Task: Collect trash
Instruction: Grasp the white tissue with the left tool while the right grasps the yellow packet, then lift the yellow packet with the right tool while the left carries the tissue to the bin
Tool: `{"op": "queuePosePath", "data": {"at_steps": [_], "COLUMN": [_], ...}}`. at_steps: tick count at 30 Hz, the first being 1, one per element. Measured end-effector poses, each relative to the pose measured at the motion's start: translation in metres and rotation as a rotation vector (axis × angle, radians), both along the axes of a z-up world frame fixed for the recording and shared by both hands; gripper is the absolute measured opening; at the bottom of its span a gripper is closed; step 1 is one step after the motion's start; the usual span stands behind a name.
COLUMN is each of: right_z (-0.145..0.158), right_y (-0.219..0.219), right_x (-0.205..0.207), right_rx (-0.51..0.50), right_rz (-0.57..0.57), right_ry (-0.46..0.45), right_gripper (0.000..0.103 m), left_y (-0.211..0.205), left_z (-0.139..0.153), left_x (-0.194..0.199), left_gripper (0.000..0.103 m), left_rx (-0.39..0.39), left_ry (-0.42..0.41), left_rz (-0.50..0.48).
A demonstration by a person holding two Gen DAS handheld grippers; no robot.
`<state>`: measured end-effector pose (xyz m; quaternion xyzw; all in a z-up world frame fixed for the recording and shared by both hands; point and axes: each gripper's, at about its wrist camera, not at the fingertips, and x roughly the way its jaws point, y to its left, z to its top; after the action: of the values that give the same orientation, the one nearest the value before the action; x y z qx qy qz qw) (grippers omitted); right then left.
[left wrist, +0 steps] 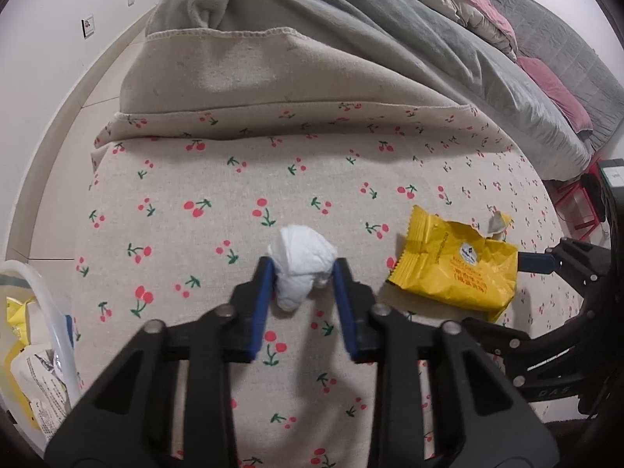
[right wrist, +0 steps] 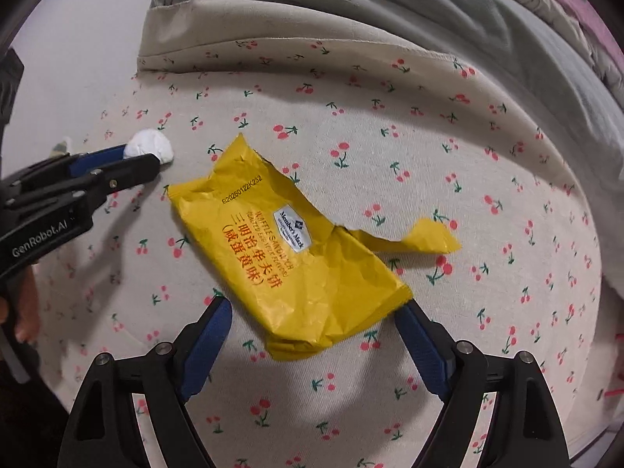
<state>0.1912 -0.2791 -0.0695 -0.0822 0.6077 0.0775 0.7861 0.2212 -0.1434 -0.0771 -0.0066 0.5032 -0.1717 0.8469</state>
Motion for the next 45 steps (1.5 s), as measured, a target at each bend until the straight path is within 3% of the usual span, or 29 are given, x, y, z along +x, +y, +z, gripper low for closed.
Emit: {"op": "queuePosePath", "data": {"at_steps": [3,6,8,13,18,20,22,25,29,34,40,42,45], "right_z": [-0.003,-0.005,-0.003,0.004,0.014,0.02,0.029,0.036,0.032,0.016,0.014,0.016,0.02], "right_y": [0.008,0.02,0.027,0.025,0.014,0.011,0.006,0.009,0.03,0.042,0.02,0.018,0.011], "right_x": [0.002,0.005,0.005,0.001,-0.013,-0.013,-0.012,-0.011,-0.005,0.012,0.024,0.022,0.025], "right_rx": [-0.004,-0.002,0.006,0.018,0.093,0.072,0.029,-0.02,-0.082,-0.116,0.018,0.013,0.02], "right_rz": [-0.002,-0.002,-0.001,0.007,-0.017,-0.029,-0.021,0.045,0.133,0.135,0.048,0.041,0.013], "right_ry": [-0.016,-0.038,-0.045,-0.046,-0.022,-0.036,-0.079,-0.101,-0.1,-0.062,-0.071,-0.083,-0.098], "right_gripper": [0.085,0.065,0.046,0.035,0.04,0.073,0.081,0.084,0.085,0.085,0.084,0.081,0.062], "left_y": [0.001,0.003,0.006,0.009,0.015,0.018,0.021,0.025,0.032,0.041,0.053,0.057,0.061], "left_z": [0.0,0.004,0.009,0.018,0.021,0.023,0.025,0.029,0.031,0.029,0.029,0.029,0.031], "left_x": [-0.001,-0.004,-0.006,-0.011,-0.014,-0.015,-0.017,-0.019,-0.022,-0.026,-0.033,-0.035,-0.037], "left_gripper": [0.02,0.019,0.019,0.019,0.019,0.019,0.019,0.019,0.019,0.019,0.019,0.019,0.019], "left_rx": [0.005,0.001,-0.007,-0.025,-0.036,-0.044,-0.052,-0.065,-0.072,-0.069,-0.061,-0.058,-0.058], "left_ry": [0.004,-0.004,-0.017,-0.034,-0.027,-0.025,-0.024,-0.023,-0.02,-0.007,-0.002,-0.005,-0.01], "left_rz": [-0.005,-0.007,-0.007,-0.004,0.011,0.017,0.022,0.029,0.035,0.044,0.048,0.05,0.054]}}
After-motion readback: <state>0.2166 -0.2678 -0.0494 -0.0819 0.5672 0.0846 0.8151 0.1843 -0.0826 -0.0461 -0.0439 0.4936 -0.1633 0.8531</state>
